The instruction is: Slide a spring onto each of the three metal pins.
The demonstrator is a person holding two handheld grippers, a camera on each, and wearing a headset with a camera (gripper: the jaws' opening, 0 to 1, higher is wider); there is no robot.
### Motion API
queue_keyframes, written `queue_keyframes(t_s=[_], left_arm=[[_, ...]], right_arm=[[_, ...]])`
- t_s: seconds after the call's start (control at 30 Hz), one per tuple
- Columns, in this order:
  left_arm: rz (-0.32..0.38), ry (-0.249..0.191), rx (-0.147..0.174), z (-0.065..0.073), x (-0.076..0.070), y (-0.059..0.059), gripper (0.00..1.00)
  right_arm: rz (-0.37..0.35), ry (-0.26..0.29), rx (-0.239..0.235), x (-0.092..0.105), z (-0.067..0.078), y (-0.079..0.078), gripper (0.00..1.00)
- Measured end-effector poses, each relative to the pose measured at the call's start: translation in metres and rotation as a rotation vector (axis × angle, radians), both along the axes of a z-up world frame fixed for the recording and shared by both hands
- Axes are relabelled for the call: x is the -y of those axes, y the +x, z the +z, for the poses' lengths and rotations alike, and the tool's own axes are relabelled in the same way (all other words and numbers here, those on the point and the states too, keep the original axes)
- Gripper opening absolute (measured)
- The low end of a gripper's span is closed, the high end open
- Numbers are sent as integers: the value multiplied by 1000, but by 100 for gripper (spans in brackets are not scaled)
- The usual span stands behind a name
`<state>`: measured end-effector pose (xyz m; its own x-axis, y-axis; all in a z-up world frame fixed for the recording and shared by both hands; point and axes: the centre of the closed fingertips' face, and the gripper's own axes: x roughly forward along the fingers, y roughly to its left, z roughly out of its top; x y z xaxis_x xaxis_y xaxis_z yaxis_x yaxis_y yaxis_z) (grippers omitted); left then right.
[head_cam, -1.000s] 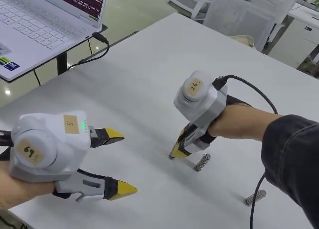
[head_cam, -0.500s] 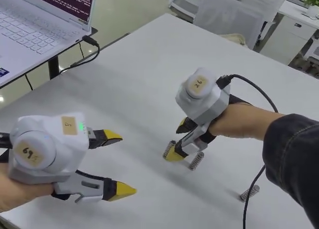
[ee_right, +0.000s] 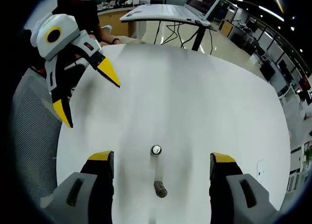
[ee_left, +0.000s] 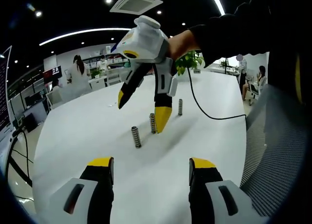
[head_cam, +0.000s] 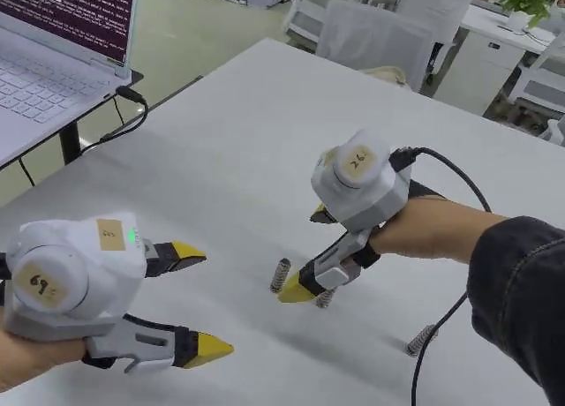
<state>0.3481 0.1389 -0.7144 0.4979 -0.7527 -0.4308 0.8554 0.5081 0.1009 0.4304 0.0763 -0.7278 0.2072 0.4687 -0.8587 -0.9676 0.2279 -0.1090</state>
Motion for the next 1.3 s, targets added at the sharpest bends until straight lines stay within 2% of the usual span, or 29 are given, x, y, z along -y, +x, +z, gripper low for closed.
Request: queue_keyframes(t_s=[0.13, 0.27, 0.63, 0.9, 1.1, 1.3], left_arm=[[1, 2, -4, 1, 2, 1, 58], [-1, 3, -5, 3, 6, 1, 58], [-15, 5, -5, 11, 14, 0, 59], [-29, 4, -1, 19, 23, -1, 59], [-41, 5, 9, 25, 29, -1, 59], [-51, 1, 8, 26, 35, -4, 60]], right_arm=[[-23, 38, 24, 5, 8, -1, 85], [-66, 100, 51, 10, 20, 0, 90], [-124, 135, 87, 37, 36, -12, 90], [-184, 162, 124, 67, 47, -23, 91], [-240, 176, 141, 93, 50, -34, 90], [-298, 183, 151, 120, 48, -49, 90]])
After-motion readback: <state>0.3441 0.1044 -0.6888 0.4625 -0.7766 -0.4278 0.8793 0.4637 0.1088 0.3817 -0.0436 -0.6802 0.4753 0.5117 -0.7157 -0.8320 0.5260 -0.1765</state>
